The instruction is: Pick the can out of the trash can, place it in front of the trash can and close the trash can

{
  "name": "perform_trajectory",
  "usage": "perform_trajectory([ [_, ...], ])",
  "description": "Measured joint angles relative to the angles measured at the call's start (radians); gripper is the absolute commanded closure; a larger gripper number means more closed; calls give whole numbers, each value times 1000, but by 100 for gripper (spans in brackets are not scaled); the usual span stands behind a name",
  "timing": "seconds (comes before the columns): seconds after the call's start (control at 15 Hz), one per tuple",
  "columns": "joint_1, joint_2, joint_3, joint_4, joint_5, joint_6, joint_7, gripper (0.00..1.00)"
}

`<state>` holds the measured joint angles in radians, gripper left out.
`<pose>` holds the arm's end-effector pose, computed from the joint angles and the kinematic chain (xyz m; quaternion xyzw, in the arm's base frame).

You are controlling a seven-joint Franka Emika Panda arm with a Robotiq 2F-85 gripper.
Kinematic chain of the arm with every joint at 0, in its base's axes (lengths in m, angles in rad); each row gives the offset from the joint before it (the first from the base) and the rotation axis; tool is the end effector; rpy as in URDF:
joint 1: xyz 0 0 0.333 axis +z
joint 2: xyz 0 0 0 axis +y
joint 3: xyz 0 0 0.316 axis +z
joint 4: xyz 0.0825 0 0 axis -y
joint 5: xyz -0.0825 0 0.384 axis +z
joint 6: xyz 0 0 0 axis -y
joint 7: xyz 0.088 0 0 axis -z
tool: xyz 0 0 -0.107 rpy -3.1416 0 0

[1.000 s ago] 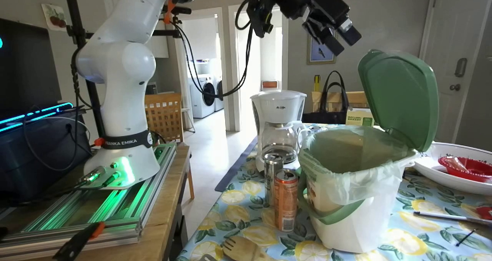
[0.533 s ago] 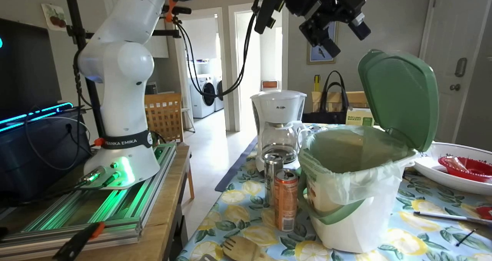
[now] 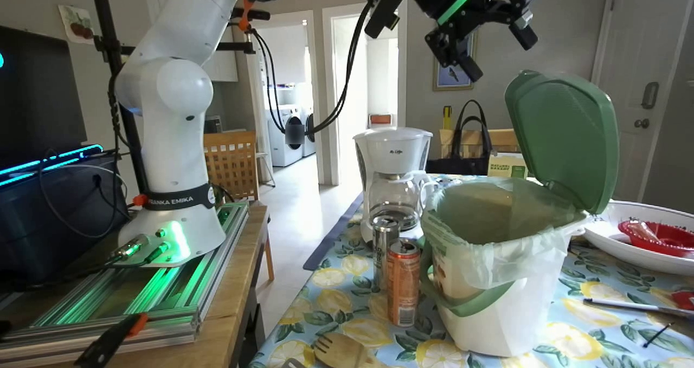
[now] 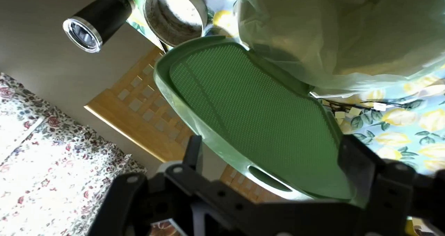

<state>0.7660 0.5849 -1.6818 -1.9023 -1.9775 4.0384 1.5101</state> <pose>0.4542 -0.2069 0.4725 0.9324 0.1379 0.2935 0.1596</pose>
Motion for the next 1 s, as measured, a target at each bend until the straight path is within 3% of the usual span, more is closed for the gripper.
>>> perform_trajectory([
  [0.33, -108, -8, 120, 82, -2, 0, -41, 0],
  [1.0, -395, -49, 462, 255, -56, -7, -59, 0],
])
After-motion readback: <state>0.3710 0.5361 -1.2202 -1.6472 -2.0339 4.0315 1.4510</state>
